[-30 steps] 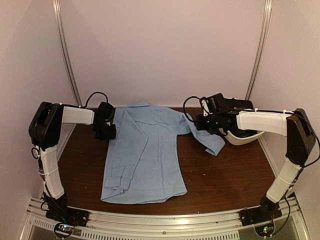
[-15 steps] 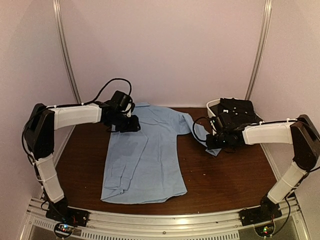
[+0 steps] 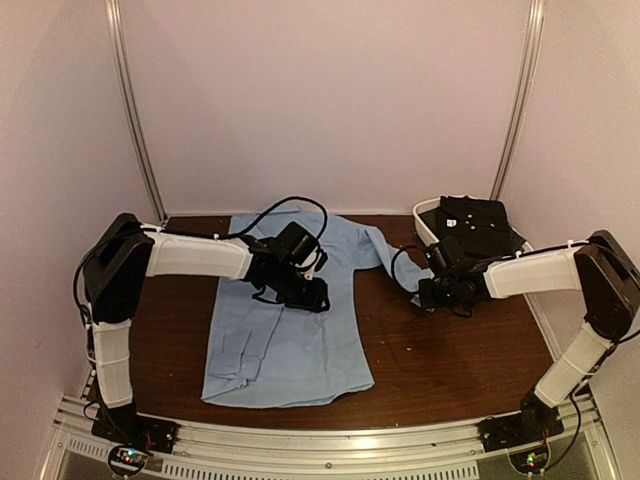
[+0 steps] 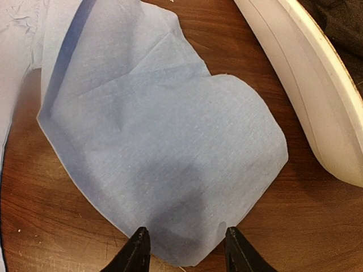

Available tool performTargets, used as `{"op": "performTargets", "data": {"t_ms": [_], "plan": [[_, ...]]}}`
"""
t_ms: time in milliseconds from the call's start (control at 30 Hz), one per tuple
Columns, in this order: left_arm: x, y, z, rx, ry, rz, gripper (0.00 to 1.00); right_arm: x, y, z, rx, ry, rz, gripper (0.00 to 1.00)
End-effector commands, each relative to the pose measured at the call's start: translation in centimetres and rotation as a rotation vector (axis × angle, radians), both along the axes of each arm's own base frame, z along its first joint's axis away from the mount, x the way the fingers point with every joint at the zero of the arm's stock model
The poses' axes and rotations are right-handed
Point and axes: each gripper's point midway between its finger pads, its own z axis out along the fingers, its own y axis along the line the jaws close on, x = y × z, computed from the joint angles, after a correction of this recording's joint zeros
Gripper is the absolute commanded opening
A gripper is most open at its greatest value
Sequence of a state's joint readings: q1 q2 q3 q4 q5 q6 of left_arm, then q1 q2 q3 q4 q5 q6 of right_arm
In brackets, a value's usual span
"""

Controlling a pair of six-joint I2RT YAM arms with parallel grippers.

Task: Fold and stack the long sleeve shirts
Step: Pick up the sleeve from the 1/3-folded shirt.

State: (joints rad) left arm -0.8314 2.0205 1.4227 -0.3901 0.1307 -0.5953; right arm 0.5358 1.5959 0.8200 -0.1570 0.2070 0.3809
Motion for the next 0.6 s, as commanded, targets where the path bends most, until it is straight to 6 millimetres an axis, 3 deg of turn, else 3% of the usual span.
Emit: {"op": "performTargets", "data": {"t_ms": [0,333,467,567], "plan": [[-0.6,-1.6,-0.3,-0.029,0.003,-0.029,0.44,0.9,0.1,-1.1,-0.006,0.007,-0.012,0.46],[-2.7,-0.4,-3.6,0.031,0.069,-0.035,0.44,0.2,0.1,-4.3,-0.017,0.086,-0.022,0.46],[-3.4,0.2,-4.3,0.045,0.087,-0.034,0.44,0.0,0.2,-4.7,-0.012,0.101,-0.022,0.32],[-3.8,0.8,-4.7,0.060,0.094,-0.033,0.44,0.2,0.2,-3.9,-0.016,0.099,-0.019,0.18]]}}
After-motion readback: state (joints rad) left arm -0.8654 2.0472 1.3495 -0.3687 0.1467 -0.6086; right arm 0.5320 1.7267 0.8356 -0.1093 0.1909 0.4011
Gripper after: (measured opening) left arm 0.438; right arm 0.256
